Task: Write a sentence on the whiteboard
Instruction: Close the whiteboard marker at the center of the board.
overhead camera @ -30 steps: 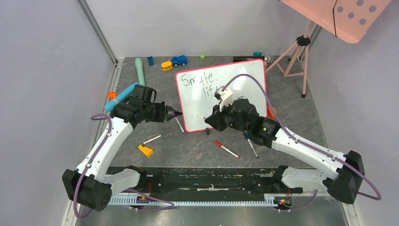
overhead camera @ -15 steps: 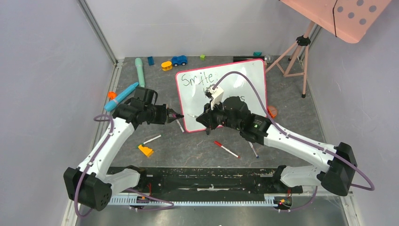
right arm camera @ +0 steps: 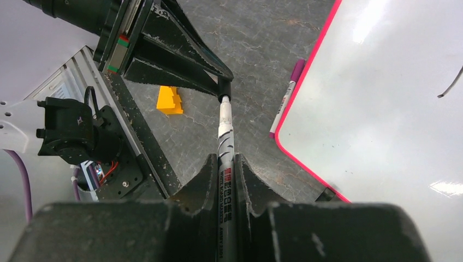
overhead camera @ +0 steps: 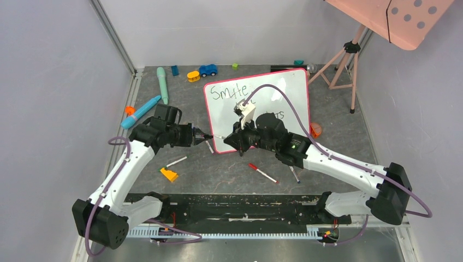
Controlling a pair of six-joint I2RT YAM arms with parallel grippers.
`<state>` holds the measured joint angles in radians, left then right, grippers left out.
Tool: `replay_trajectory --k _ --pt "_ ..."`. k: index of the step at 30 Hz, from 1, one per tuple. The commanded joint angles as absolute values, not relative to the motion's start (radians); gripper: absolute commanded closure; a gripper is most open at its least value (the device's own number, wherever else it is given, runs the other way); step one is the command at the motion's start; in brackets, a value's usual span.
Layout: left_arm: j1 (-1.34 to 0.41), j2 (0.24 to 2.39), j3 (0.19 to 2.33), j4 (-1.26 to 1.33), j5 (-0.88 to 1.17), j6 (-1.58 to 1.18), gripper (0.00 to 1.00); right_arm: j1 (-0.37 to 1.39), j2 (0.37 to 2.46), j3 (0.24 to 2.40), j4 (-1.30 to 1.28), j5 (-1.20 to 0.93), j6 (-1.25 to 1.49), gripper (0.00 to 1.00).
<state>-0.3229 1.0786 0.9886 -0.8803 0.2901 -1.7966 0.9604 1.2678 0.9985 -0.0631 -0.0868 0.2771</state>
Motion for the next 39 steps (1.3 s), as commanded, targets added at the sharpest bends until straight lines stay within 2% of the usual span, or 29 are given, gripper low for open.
replay_trajectory --k 1,30,39 --pt "-0.326 1.061 0.986 -0.861 0.299 -1.858 0.98 0.966 1.271 1.039 -0.020 -0.102 0.276 1.00" --pt "-0.327 1.057 0.990 -0.863 0.336 -1.826 0.98 0.970 1.306 1.023 -0.008 -0.104 0.282 1.00" --pt "-0.328 1.076 1.026 -0.863 0.336 -1.770 0.98 0.973 1.378 1.084 -0.054 -0.076 0.291 1.00"
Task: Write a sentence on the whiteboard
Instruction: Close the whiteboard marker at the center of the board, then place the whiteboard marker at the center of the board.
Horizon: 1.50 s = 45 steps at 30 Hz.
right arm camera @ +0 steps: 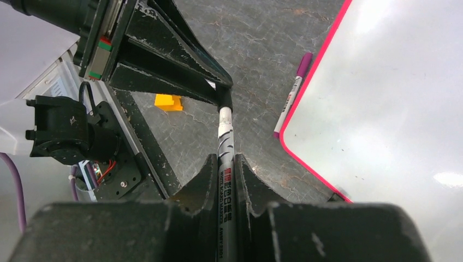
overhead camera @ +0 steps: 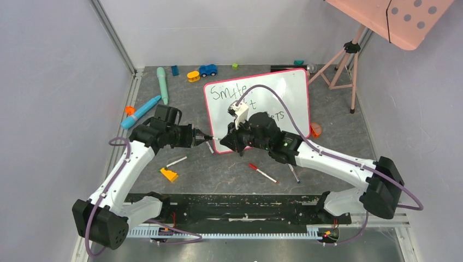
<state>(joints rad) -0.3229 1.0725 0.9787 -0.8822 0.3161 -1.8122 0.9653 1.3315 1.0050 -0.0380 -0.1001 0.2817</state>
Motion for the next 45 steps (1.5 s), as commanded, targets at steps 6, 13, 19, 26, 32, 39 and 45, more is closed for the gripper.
replay_trajectory --k 6,13,19,26,32,39,45 --pt "-0.379 1.110 1.112 -0.916 0.201 -1.678 0.98 1.011 1.557 1.298 -0.219 -0.024 0.266 1.00" --pt "-0.426 1.147 1.127 -0.877 0.316 -1.708 0.98 1.034 1.658 1.396 -0.249 -0.006 0.276 1.00" --pt "-0.484 1.102 1.101 -0.778 0.462 -1.865 0.98 1.034 1.663 1.369 -0.231 -0.006 0.291 1.00" --pt "-0.517 1.047 1.066 -0.812 0.323 -1.865 0.94 1.028 1.570 1.235 -0.219 0.049 0.350 1.00" --pt "-0.485 1.036 1.025 -0.912 0.089 -1.634 0.45 0.957 1.322 0.914 -0.122 0.003 0.471 1.00" --pt "-0.474 1.026 1.039 -0.900 -0.129 -1.341 0.19 0.901 1.073 0.593 -0.061 -0.014 0.572 1.00" --pt "-0.474 0.925 0.918 -0.647 -0.097 -1.000 0.18 0.827 1.068 0.513 -0.021 -0.037 0.576 1.00"
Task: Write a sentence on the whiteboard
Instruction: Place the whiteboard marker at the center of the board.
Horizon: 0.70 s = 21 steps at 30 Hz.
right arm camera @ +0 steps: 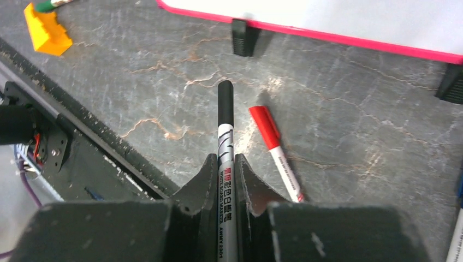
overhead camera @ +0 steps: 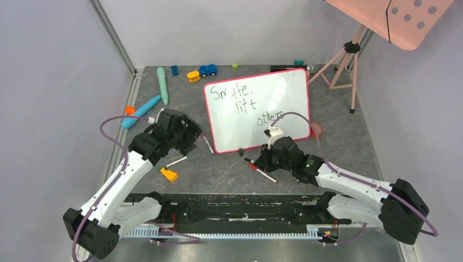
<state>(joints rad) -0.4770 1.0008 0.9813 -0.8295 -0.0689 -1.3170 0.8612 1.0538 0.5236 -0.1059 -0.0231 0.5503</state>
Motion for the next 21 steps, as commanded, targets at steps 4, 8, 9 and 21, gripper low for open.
replay_trajectory --k 4,8,9,21 --pt "-0.474 0.864 0.844 -0.583 -0.107 -0.885 0.07 0.809 1.111 0.518 -0.015 -0.009 0.563 0.84" --pt "-0.474 0.831 0.806 -0.568 -0.145 -0.812 0.00 0.780 1.132 0.515 -0.014 0.022 0.559 0.71" --pt "-0.474 0.828 0.803 -0.570 -0.154 -0.795 0.00 0.773 1.135 0.516 -0.011 0.022 0.556 0.68" --pt "-0.474 0.800 0.767 -0.530 -0.297 -0.617 0.00 0.732 0.948 0.512 -0.174 0.150 0.465 0.14"
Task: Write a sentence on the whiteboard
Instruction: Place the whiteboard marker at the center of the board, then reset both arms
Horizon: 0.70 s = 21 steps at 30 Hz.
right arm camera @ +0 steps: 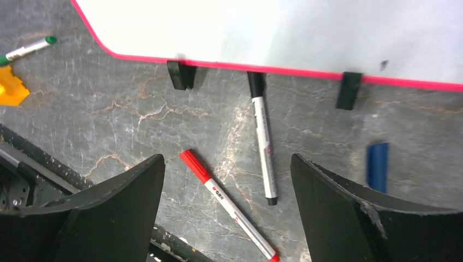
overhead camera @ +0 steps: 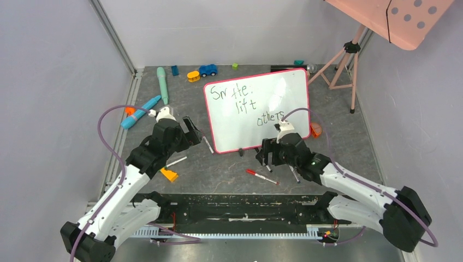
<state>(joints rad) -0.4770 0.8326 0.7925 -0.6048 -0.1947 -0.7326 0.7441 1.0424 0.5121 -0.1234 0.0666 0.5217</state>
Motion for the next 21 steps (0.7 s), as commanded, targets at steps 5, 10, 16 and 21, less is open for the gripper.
replay_trajectory --k 5,10,16,21 --pt "-0.474 0.783 0.740 -0.496 -0.325 -0.532 0.00 0.730 0.862 0.537 -0.335 0.338 0.433 0.11" --pt "-0.474 0.775 0.679 -0.423 -0.429 -0.449 0.00 0.699 0.749 0.470 -0.348 0.524 0.431 0.08" --pt "-0.433 0.806 0.645 -0.361 -0.580 -0.307 0.00 0.551 0.655 0.396 -0.331 0.665 0.460 0.07" --pt "-0.279 0.856 0.553 -0.211 -0.514 -0.293 0.00 0.299 0.664 0.287 -0.110 0.618 0.366 0.08"
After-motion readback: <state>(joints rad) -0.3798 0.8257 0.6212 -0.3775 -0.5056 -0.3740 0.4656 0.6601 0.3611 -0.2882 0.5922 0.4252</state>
